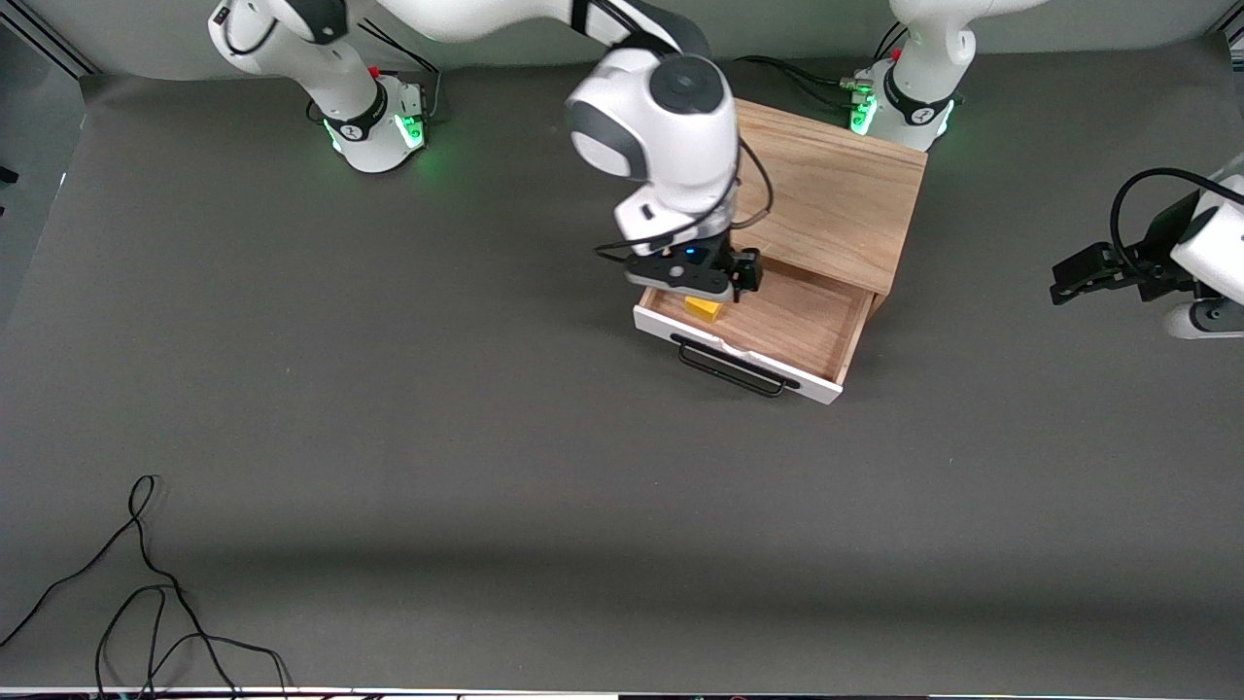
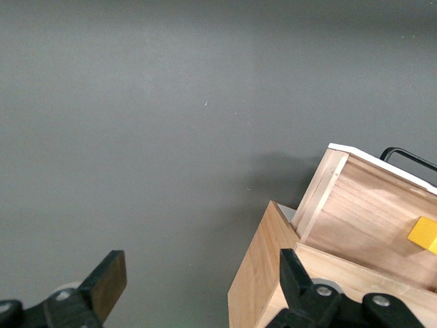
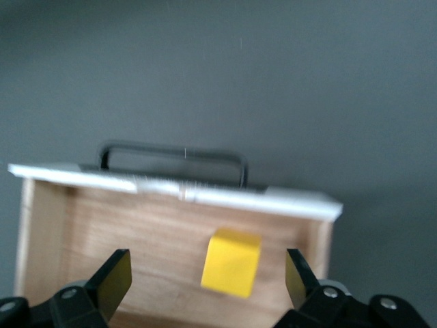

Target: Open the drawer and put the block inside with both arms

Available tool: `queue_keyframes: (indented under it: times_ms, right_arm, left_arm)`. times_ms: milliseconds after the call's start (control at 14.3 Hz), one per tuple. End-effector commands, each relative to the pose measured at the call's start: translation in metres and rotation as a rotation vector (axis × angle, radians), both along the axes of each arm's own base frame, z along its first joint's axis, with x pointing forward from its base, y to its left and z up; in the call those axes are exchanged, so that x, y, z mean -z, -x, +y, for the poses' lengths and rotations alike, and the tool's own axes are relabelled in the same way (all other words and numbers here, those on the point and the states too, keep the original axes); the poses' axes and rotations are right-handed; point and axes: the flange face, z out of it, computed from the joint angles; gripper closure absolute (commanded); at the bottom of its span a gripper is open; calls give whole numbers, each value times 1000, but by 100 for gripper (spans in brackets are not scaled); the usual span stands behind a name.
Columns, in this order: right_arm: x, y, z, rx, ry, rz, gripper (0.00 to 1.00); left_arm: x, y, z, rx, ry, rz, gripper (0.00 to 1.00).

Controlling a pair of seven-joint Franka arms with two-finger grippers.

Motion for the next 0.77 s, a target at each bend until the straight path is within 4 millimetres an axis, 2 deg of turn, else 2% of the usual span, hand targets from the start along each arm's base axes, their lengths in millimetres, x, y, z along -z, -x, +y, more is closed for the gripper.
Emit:
queue_keyframes:
  times_ms: [0, 210, 350, 490, 630, 700]
  right_arm:
    - [-54, -49, -92, -72, 21, 27, 0]
    - [-92, -98, -215, -88, 2, 60, 0]
    - [-112, -117, -307, -101, 0, 45, 0]
    - [-133, -122, -393, -94, 0, 20, 0]
    - [-151, -115, -461, -18, 19, -5, 0]
    - [-159, -109, -484, -4, 31, -14, 0]
  left_arm:
    - [-22, 1, 3, 35, -5, -36, 0]
    - [-23, 7, 6, 72, -3, -10, 0]
    - [-21, 7, 2, 109, -5, -11, 0]
    - [-18, 6, -1, 117, -8, -14, 0]
    - [-16, 5, -16, 143, -12, -18, 0]
    - [-16, 5, -10, 134, -19, -18, 0]
